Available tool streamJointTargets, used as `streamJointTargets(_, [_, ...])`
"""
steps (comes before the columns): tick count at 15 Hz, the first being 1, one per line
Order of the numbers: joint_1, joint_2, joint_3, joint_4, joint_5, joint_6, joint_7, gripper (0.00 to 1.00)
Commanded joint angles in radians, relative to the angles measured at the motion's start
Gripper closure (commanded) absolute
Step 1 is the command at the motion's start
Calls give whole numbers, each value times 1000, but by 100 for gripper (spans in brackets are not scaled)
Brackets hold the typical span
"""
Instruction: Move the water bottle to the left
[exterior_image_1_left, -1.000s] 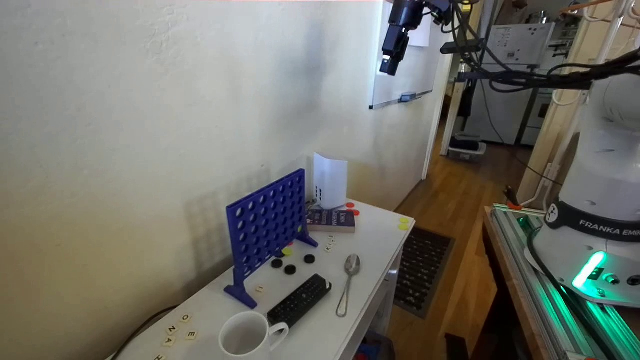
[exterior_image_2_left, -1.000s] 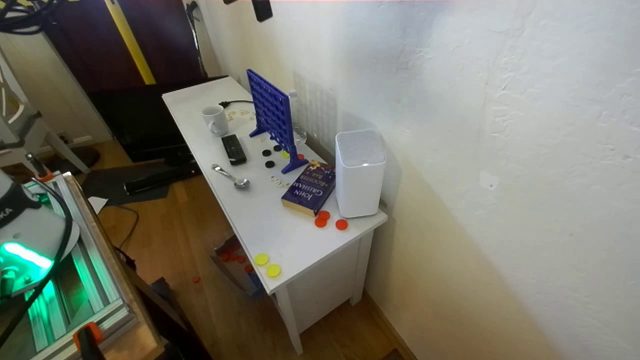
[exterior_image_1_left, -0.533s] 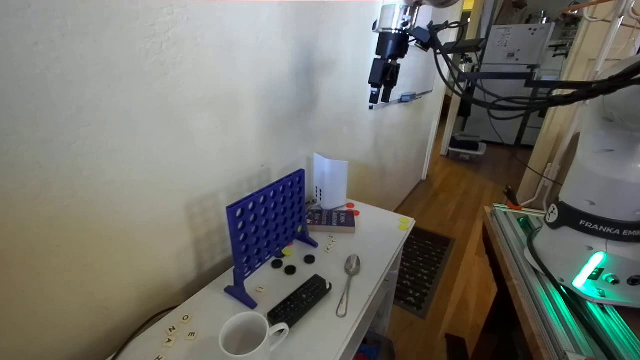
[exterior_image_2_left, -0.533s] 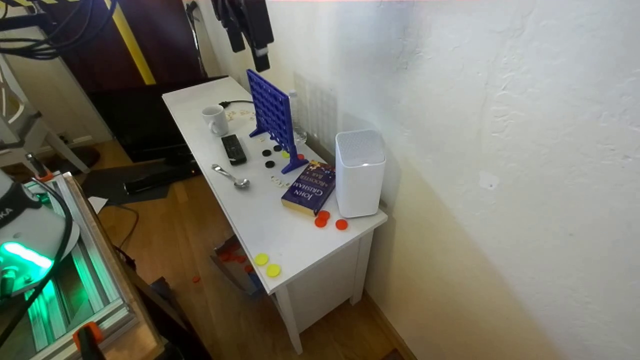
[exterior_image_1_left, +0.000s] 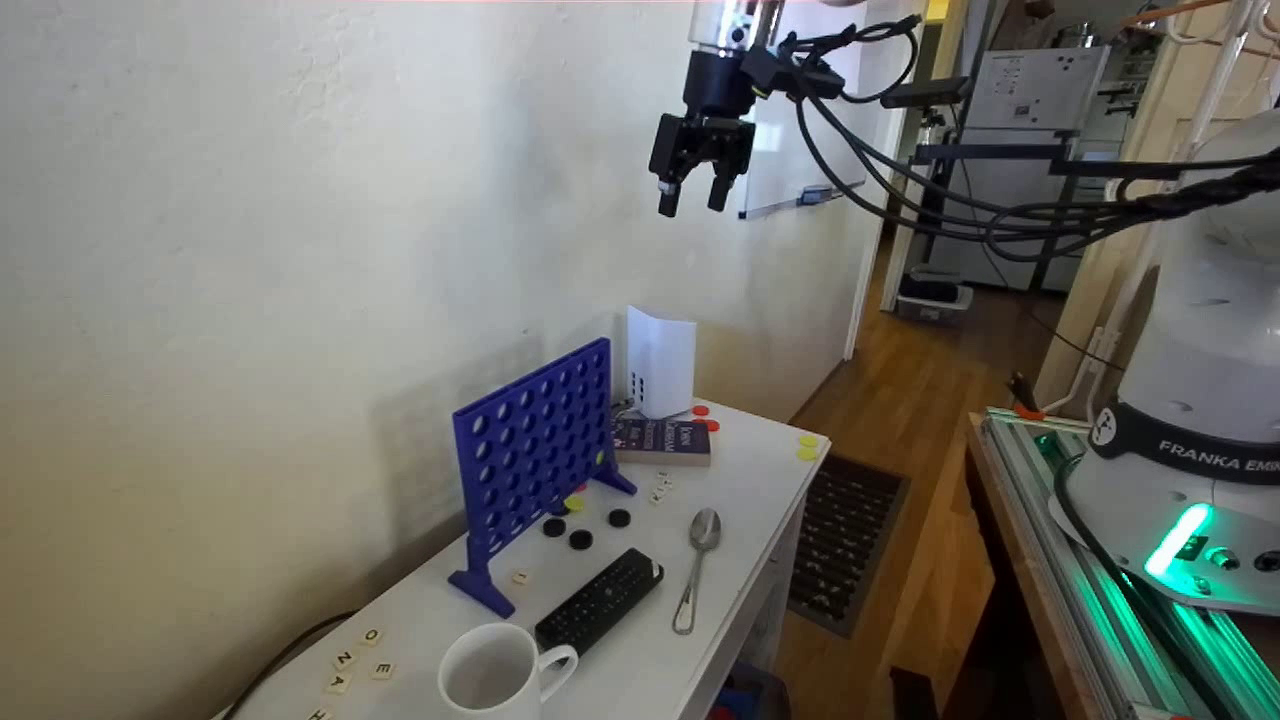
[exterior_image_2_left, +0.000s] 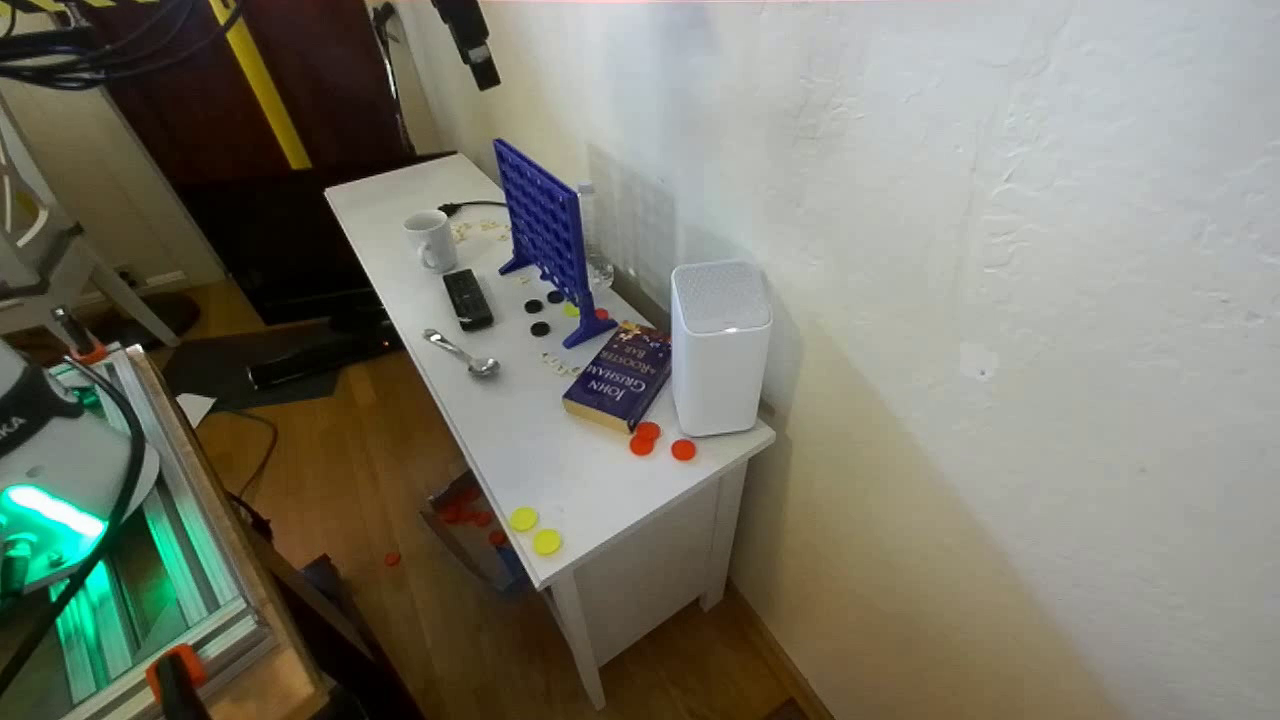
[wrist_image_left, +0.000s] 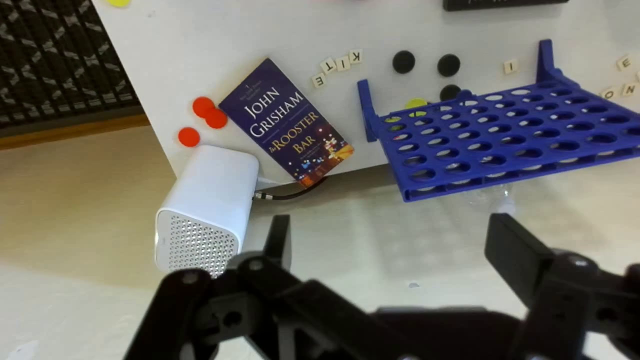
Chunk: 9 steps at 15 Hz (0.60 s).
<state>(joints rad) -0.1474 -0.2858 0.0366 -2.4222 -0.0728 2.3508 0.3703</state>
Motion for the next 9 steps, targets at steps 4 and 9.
streamJointTargets(4, [48, 132, 108, 127, -123, 5, 190, 0])
streamJointTargets(9, [60, 86, 75, 68, -89, 32, 171, 0])
